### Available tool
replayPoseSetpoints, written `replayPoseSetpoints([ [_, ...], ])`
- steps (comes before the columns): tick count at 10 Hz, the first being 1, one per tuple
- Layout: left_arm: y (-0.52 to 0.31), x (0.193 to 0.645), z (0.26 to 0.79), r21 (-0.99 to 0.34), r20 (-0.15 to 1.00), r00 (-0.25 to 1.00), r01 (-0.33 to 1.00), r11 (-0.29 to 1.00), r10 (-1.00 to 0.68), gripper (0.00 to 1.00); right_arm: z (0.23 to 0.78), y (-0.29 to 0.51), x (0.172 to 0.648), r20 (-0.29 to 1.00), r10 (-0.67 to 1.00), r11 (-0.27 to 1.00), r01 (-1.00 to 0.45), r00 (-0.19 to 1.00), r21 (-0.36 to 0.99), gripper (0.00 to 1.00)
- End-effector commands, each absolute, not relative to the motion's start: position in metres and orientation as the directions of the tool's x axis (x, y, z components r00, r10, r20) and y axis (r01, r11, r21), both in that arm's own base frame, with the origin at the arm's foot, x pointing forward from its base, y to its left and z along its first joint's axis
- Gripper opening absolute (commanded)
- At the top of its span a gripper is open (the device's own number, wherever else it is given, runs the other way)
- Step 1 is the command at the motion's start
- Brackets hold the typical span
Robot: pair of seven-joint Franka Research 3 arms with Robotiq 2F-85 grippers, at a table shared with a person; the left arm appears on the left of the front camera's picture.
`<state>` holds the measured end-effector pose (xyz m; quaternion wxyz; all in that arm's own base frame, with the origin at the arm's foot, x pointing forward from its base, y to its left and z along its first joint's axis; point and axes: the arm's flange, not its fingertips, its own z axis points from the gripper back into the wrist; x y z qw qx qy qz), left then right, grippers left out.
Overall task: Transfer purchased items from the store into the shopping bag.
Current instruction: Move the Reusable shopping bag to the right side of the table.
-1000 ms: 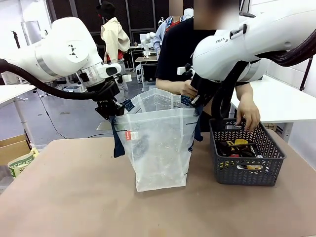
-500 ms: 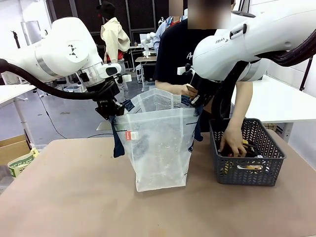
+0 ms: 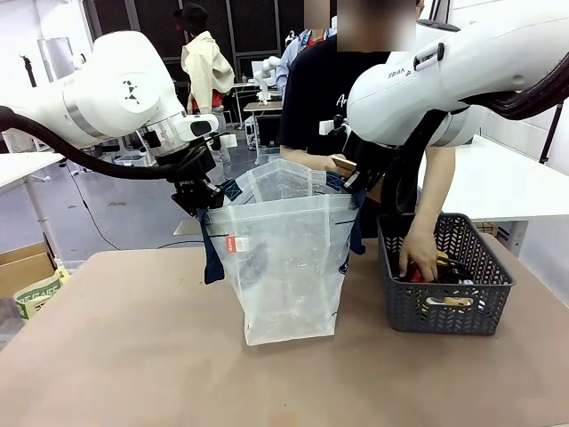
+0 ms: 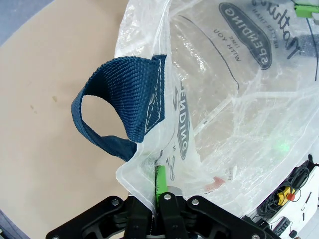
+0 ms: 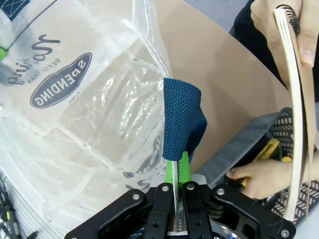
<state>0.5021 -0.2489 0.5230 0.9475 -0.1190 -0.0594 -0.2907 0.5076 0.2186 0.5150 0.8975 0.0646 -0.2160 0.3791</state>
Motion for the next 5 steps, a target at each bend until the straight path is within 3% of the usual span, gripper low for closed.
replayPoseSetpoints([
  [1,-0.2445,0.4987,0.5217,-0.194,0.192,0.832,0.552,0.811,-0.521,0.0,0.5153,0.2147,0.5093,0.441,0.647,0.71,-0.703,0.622,-0.051,0.0],
  [5,-0.2445,0.4987,0.5217,-0.194,0.192,0.832,0.552,0.811,-0.521,0.0,0.5153,0.2147,0.5093,0.441,0.647,0.71,-0.703,0.622,-0.051,0.0],
])
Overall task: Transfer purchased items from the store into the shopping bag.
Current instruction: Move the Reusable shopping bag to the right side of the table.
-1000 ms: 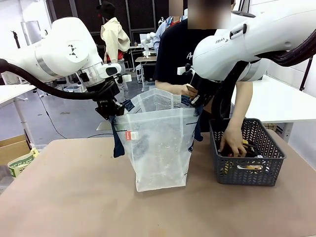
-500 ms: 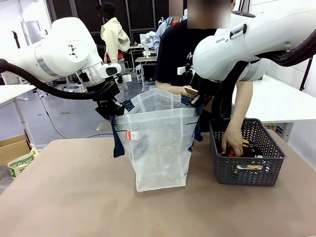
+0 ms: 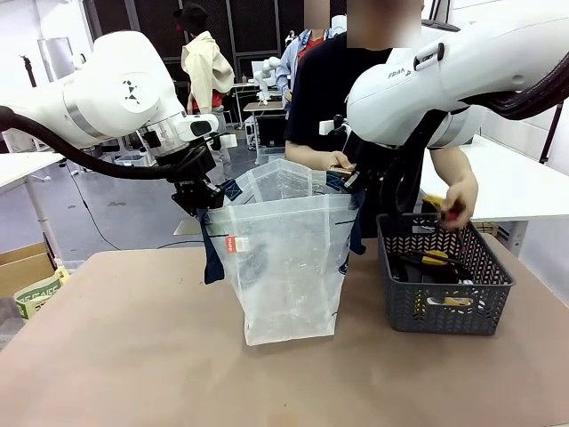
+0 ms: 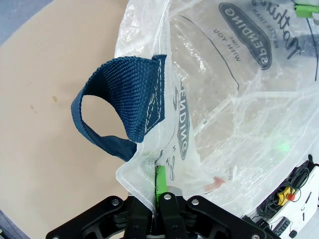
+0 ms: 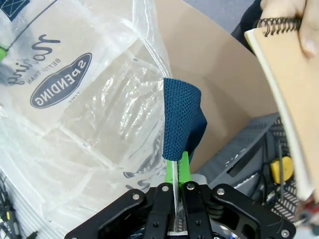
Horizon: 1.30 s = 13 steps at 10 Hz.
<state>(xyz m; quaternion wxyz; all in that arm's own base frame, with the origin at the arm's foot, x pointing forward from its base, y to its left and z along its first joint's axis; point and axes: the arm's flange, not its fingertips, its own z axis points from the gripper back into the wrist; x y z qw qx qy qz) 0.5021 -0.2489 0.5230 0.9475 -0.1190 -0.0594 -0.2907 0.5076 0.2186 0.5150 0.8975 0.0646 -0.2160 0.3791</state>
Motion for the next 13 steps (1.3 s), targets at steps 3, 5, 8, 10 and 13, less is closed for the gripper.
replayPoseSetpoints([
  [3,-0.251,0.503,0.525,-0.227,0.191,0.861,0.506,0.832,-0.472,0.0,0.516,0.219,0.502,0.44,0.614,0.738,-0.674,0.655,-0.026,0.0],
  [5,-0.248,0.502,0.525,-0.226,0.188,0.864,0.501,0.835,-0.467,0.0,0.515,0.219,0.497,0.427,0.589,0.763,-0.646,0.687,-0.014,0.0],
  [8,-0.244,0.505,0.523,-0.23,0.182,0.873,0.486,0.843,-0.453,0.0,0.511,0.211,0.492,0.417,0.531,0.806,-0.591,0.737,0.019,0.0],
  [10,-0.243,0.506,0.523,-0.238,0.183,0.873,0.485,0.841,-0.452,0.0,0.51,0.21,0.492,0.412,0.521,0.811,-0.584,0.747,0.034,0.0],
  [13,-0.246,0.505,0.523,-0.223,0.175,0.866,0.498,0.838,-0.468,0.0,0.511,0.215,0.498,0.417,0.535,0.801,-0.598,0.735,0.027,0.0],
])
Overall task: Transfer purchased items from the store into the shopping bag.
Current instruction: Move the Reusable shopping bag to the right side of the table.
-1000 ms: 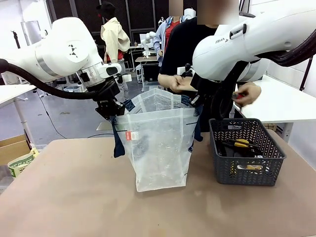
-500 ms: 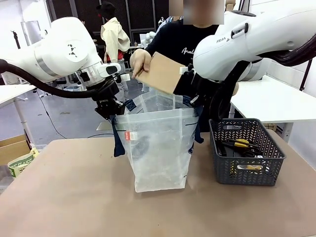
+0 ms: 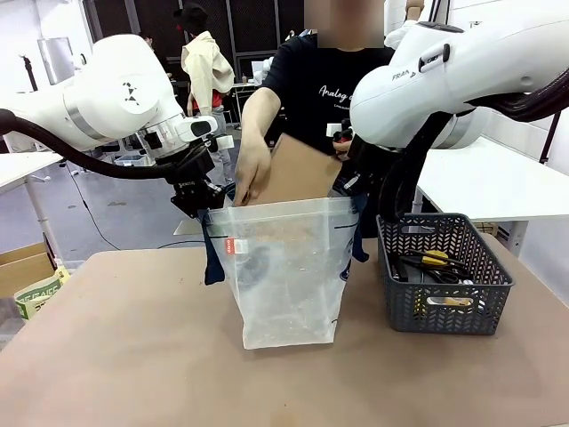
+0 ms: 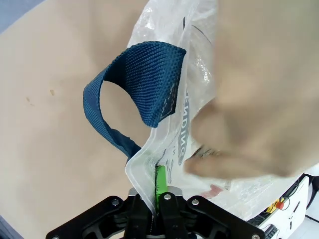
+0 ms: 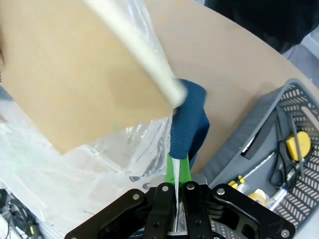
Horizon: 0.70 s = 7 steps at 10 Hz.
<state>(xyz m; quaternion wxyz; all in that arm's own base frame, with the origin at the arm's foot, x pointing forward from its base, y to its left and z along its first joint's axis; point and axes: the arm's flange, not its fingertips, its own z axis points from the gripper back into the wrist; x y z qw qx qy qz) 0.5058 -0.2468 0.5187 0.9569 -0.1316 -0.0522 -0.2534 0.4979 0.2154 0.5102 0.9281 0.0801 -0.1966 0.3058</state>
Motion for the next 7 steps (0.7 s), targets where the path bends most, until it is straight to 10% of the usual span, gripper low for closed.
replayPoseSetpoints([
  [1,-0.2458,0.5051,0.5228,-0.223,0.175,0.866,0.498,0.838,-0.468,0.0,0.5108,0.2148,0.4981,0.417,0.535,0.801,-0.598,0.735,0.027,0.0],
  [7,-0.2458,0.5051,0.5228,-0.223,0.175,0.866,0.498,0.838,-0.468,0.0,0.5108,0.2148,0.4981,0.417,0.535,0.801,-0.598,0.735,0.027,0.0],
])
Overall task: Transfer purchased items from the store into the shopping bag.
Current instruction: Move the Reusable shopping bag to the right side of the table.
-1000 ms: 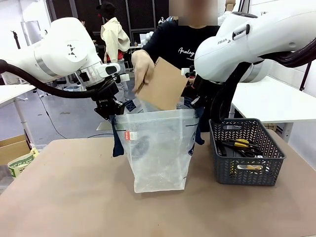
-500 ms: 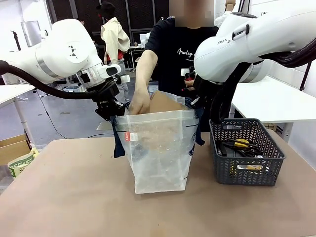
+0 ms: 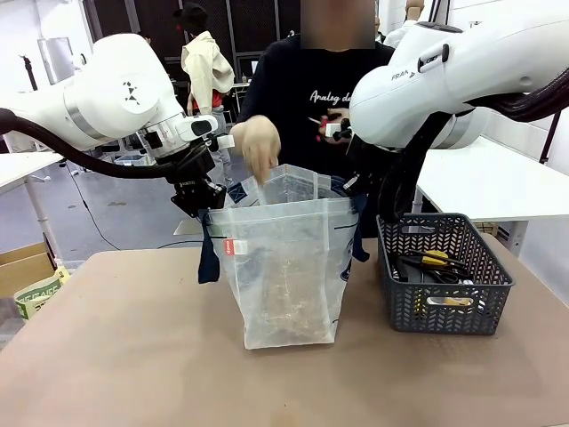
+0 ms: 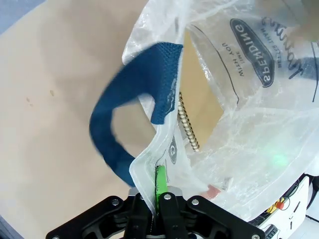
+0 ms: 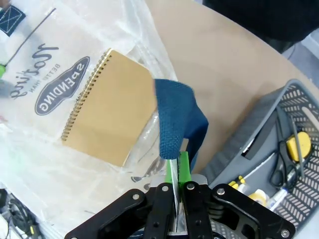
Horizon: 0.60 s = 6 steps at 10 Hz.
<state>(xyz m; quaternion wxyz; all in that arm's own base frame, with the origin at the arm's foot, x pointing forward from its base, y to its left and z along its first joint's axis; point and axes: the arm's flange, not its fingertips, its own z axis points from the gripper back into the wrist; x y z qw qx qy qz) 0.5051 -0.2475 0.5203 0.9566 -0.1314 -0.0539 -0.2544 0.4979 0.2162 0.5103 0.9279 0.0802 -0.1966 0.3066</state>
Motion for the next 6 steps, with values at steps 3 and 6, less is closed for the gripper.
replayPoseSetpoints([
  [3,-0.2458,0.5051,0.5228,-0.223,0.175,0.866,0.498,0.838,-0.468,0.0,0.5108,0.2148,0.4981,0.417,0.535,0.801,-0.598,0.735,0.027,0.0],
  [6,-0.2458,0.5051,0.5228,-0.223,0.175,0.866,0.498,0.838,-0.468,0.0,0.5108,0.2148,0.4981,0.417,0.535,0.801,-0.598,0.735,0.027,0.0],
])
